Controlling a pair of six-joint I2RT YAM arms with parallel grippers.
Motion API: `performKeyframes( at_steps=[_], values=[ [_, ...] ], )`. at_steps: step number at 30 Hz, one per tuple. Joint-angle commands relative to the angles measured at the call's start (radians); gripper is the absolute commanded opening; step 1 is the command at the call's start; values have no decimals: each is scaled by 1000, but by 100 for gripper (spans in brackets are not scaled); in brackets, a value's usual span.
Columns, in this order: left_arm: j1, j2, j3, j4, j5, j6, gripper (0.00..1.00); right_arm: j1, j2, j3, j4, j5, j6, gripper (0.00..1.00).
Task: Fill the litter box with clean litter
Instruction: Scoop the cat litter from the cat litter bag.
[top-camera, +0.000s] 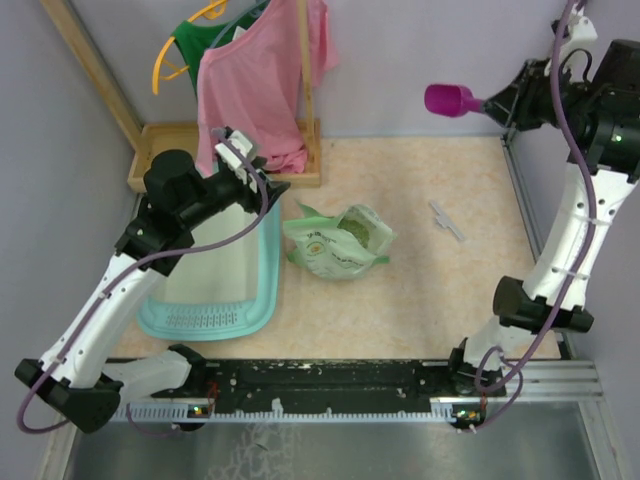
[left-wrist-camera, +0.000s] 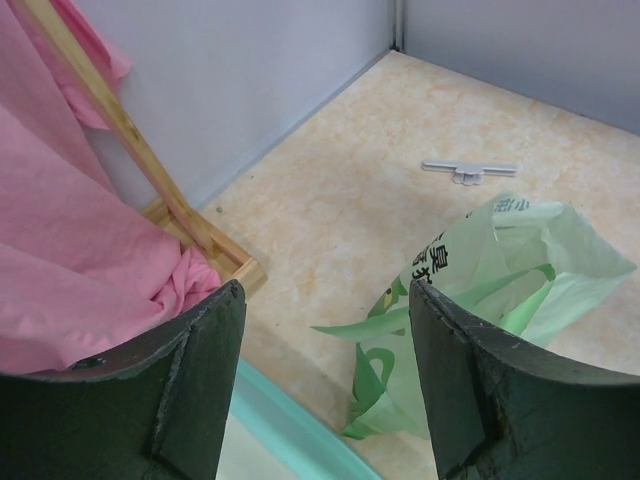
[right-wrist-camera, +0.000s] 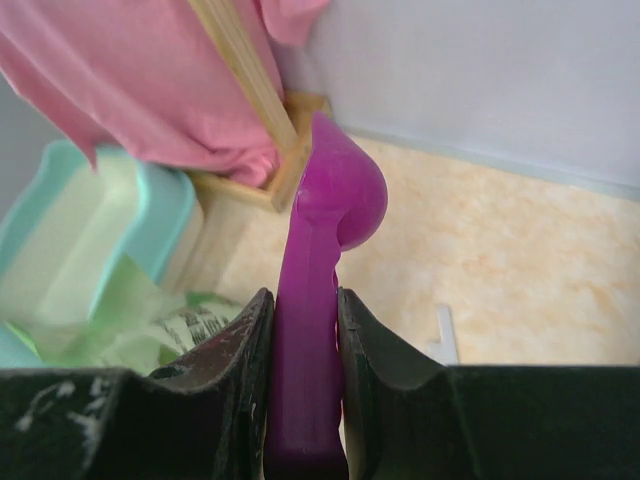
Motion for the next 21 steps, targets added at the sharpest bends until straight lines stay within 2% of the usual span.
performKeyframes(
  at_steps=[1,3,6,10,13,18,21],
  values=[
    [-5,15,43,-46,47,80,73,17,-72,-35,-378,60,-394,0],
    [-4,13,52,-77,81,114,73,30,-143,-148,-392,73,-436,0],
    [-5,-1,55,-129,138,142,73,123,-237,-302,-394,145,-461,0],
    [-6,-17,70,-194,179,168,73,145,-289,-439,-393,105,-446,0],
    [-6,-16,102,-252,179,194,75,145,-286,-463,-393,87,-441,0],
    [-6,13,149,-314,262,174,91,145,-244,-419,-393,90,-433,0],
    [-6,37,137,-310,277,172,94,145,-219,-402,-391,77,-431,0]
  ],
)
